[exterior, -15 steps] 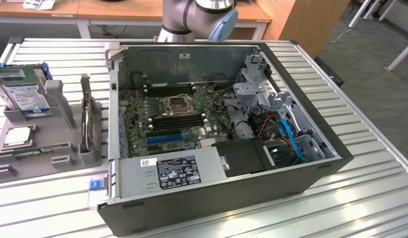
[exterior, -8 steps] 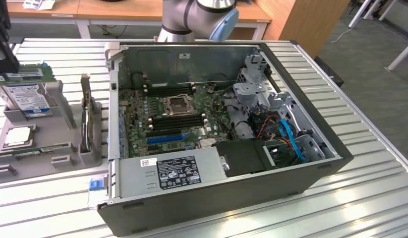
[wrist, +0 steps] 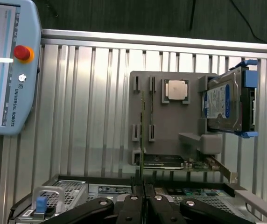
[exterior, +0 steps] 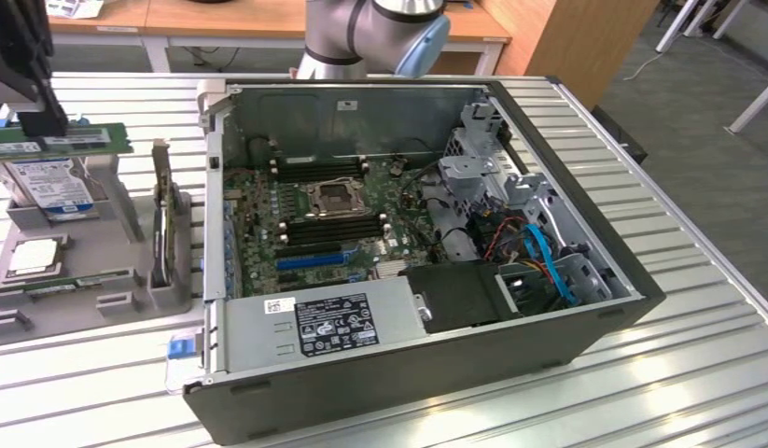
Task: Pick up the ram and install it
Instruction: 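Pick up the ram and move it above insertion slot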
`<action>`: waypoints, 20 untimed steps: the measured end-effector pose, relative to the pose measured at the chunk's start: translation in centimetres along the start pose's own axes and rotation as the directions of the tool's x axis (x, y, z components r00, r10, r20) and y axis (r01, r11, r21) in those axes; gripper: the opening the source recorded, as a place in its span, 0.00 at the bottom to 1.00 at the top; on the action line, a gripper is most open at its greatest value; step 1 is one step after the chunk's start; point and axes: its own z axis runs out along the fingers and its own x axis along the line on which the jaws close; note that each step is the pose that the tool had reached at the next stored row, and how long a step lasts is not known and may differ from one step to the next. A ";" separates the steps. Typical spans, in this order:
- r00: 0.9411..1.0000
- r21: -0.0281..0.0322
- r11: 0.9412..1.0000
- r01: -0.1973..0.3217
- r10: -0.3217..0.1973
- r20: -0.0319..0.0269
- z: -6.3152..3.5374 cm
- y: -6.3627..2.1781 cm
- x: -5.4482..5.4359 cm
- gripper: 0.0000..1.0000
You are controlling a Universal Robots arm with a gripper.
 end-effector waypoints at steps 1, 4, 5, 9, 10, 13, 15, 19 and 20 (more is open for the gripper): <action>1.000 0.000 1.000 0.001 -0.001 0.000 -0.01 -0.24 0.0 0.11; 1.000 0.000 1.000 0.003 -0.003 0.000 -0.03 -1.06 0.0 0.11; 1.000 0.000 1.000 0.004 -0.004 0.000 -0.05 -1.38 0.0 0.11; 1.000 0.000 1.000 0.008 -0.008 0.000 -0.11 -2.67 0.1 0.11; 1.000 0.000 1.000 0.009 -0.009 0.000 -0.11 -3.01 0.1 0.11; 1.000 -0.001 1.000 0.012 -0.012 0.000 -0.16 -4.04 0.1 0.11; 1.000 -0.001 1.000 0.015 -0.015 -0.001 -0.19 -4.65 0.2 0.11; 1.000 -0.001 1.000 0.018 -0.018 -0.001 -0.23 -5.74 0.2 0.11; 1.000 -0.001 1.000 0.019 -0.019 -0.001 -0.24 -5.97 0.2 0.11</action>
